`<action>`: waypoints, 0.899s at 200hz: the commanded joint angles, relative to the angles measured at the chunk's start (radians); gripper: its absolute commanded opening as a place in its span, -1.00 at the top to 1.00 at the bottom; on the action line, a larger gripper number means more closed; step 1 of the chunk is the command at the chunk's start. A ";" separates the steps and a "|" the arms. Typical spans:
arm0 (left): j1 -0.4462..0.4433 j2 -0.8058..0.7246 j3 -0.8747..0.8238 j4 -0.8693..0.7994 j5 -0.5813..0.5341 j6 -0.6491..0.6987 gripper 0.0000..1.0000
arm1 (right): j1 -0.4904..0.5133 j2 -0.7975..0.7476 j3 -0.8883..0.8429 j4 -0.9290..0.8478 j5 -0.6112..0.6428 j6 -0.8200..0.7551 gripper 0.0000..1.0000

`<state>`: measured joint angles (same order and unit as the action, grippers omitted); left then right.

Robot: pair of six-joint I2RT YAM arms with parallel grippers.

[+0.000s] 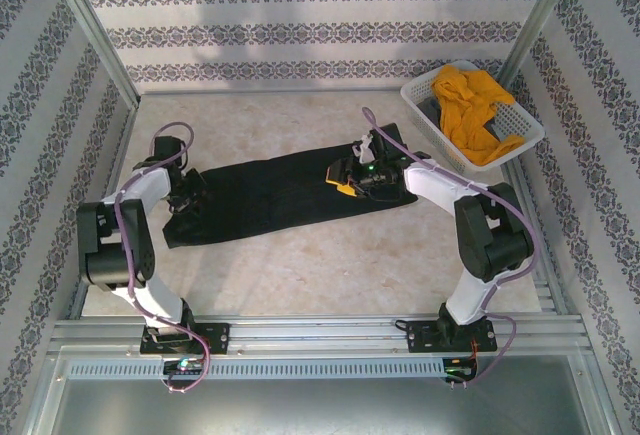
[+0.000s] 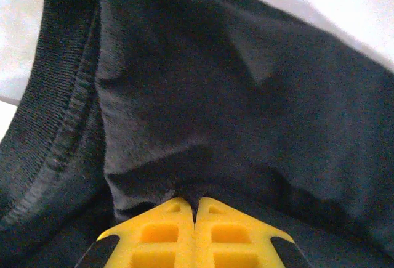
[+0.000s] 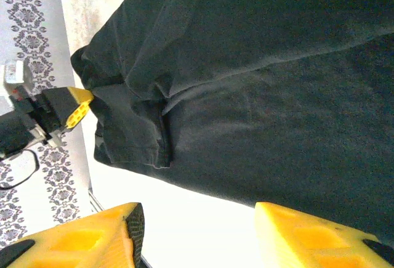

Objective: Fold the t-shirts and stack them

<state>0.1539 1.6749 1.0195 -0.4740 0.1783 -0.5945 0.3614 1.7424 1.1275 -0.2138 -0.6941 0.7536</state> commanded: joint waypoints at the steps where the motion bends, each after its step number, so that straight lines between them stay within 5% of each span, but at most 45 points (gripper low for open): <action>1: 0.015 0.042 0.037 0.041 -0.064 0.037 0.86 | -0.011 -0.048 -0.013 -0.032 0.020 -0.026 -0.02; 21: 0.015 0.062 0.048 0.045 -0.093 0.037 0.80 | -0.021 -0.064 -0.019 -0.049 0.032 -0.032 -0.02; 67: 0.005 -0.075 0.028 -0.011 -0.222 -0.017 0.13 | -0.090 -0.121 -0.033 -0.087 0.139 -0.046 0.02; 100: -0.056 -0.221 -0.059 -0.039 -0.170 -0.182 0.22 | -0.136 -0.066 0.053 -0.159 0.290 -0.108 0.17; 133: -0.221 -0.309 -0.227 0.038 -0.109 -0.468 0.34 | -0.167 0.094 0.187 -0.188 0.433 -0.140 0.51; 180: -0.372 -0.253 -0.318 0.140 -0.134 -0.749 0.36 | -0.184 0.363 0.437 -0.292 0.469 -0.146 0.50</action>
<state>-0.1982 1.3895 0.7177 -0.4164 0.0650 -1.1309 0.1848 2.0087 1.4681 -0.4026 -0.2867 0.6296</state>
